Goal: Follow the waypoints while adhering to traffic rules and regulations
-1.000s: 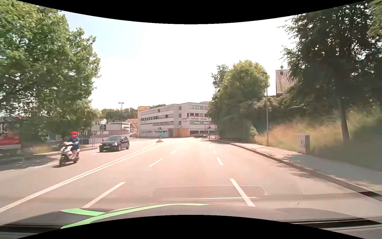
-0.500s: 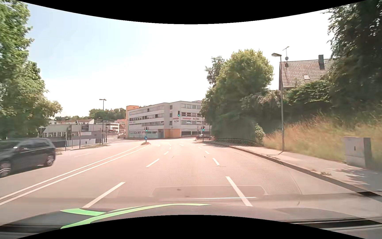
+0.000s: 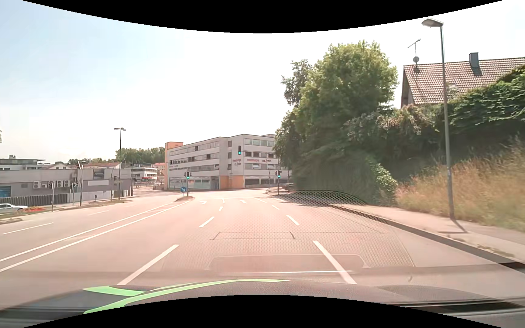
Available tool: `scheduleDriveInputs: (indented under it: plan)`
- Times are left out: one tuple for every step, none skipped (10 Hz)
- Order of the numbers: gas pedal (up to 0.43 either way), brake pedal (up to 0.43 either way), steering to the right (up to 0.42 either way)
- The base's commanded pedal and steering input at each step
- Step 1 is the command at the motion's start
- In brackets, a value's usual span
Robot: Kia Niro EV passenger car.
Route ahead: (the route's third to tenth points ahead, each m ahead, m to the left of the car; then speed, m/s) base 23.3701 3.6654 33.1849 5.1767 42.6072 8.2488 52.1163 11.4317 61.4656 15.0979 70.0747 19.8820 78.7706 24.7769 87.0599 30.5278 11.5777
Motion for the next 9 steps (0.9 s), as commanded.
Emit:
scheduleDriveInputs:
  plan:
    - [0.067, 0.0, -0.008]
    - [0.067, 0.0, -0.014]
    - [0.067, 0.0, -0.019]
    - [0.067, 0.0, -0.024]
    - [0.067, 0.0, -0.027]
    - [0.067, 0.0, -0.027]
    - [0.067, 0.0, -0.027]
    - [0.067, 0.0, -0.028]
    - [0.067, 0.0, -0.029]
